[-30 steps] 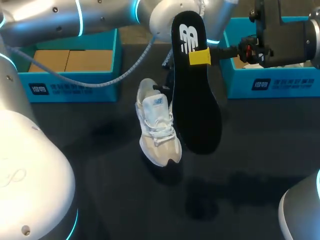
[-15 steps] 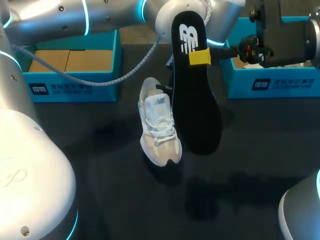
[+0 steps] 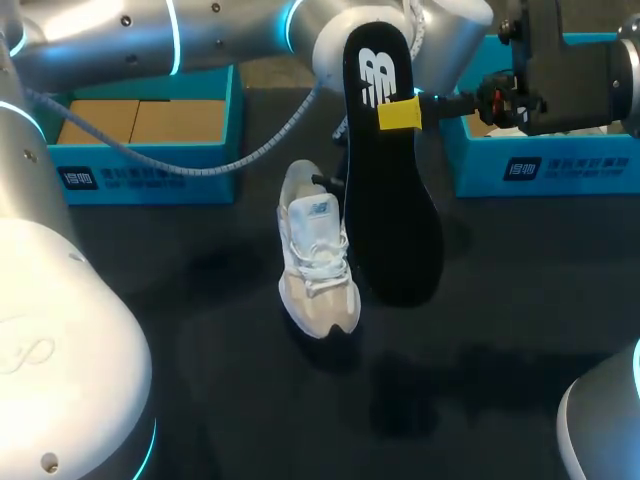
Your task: Take the shoe out of the shoebox, open the shoe tongue, remove and reinsert the insole, then place the shoe into the shoebox
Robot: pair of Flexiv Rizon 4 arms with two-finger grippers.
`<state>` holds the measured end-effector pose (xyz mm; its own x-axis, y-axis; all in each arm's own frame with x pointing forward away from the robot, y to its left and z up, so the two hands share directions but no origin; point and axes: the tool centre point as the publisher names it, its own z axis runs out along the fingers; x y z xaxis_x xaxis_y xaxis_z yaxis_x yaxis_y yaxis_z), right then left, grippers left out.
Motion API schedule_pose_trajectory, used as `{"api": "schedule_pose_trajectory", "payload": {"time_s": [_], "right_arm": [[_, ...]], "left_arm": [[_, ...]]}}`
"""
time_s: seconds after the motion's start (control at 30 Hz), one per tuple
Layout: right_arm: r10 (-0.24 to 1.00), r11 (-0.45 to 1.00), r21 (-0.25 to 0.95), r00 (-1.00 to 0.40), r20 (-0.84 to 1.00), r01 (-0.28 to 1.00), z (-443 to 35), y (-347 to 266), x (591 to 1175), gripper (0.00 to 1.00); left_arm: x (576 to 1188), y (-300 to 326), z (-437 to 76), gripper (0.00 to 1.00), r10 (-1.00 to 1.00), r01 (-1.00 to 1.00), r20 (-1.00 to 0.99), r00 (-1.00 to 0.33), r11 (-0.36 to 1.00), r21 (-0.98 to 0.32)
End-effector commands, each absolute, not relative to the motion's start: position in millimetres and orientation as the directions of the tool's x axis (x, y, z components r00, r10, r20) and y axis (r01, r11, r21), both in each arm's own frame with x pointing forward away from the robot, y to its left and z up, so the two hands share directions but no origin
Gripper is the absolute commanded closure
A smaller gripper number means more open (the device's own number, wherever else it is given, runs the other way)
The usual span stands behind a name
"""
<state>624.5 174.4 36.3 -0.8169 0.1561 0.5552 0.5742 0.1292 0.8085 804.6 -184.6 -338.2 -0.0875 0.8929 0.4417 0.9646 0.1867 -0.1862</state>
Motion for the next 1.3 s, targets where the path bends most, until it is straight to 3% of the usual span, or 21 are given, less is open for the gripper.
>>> {"api": "schedule_pose_trajectory", "payload": {"time_s": [0.03, 0.9, 0.93, 0.97, 1.0, 1.03, 1.07, 1.3], "right_arm": [[0.157, 0.131, 0.807, -0.816, 0.556, 0.576, 36, 178, 626, 1.0], [0.157, 0.131, 0.807, -0.816, 0.556, 0.576, 36, 178, 626, 1.0], [0.157, 0.131, 0.807, -0.816, 0.556, 0.576, 36, 178, 626, 1.0], [0.157, 0.131, 0.807, -0.816, 0.556, 0.576, 36, 178, 626, 1.0], [0.157, 0.131, 0.807, -0.816, 0.556, 0.576, 36, 178, 626, 1.0], [0.157, 0.131, 0.807, -0.816, 0.556, 0.576, 36, 178, 626, 1.0], [0.157, 0.131, 0.807, -0.816, 0.556, 0.576, 36, 178, 626, 1.0], [0.157, 0.131, 0.807, -0.816, 0.556, 0.576, 36, 178, 626, 1.0]], "left_arm": [[801, -186, -343, 1.0, 0.894, 0.97, 0.442, -0.069, 0.163, -0.178], [792, -213, -391, 1.0, 0.892, 0.978, 0.452, -0.006, 0.099, -0.183], [792, -213, -391, 0.9, 0.891, 0.977, 0.454, -0.007, 0.102, -0.186], [792, -213, -391, 0.65, 0.891, 0.976, 0.455, -0.006, 0.104, -0.19], [792, -213, -391, 0.27, 0.89, 0.976, 0.455, -0.005, 0.103, -0.19], [792, -212, -391, 0.08, 0.89, 0.976, 0.457, -0.006, 0.104, -0.19], [792, -212, -391, 0.0, 0.889, 0.976, 0.457, -0.007, 0.106, -0.191], [793, -210, -380, 0.0, 0.902, 0.973, 0.433, -0.005, 0.104, -0.205]]}}
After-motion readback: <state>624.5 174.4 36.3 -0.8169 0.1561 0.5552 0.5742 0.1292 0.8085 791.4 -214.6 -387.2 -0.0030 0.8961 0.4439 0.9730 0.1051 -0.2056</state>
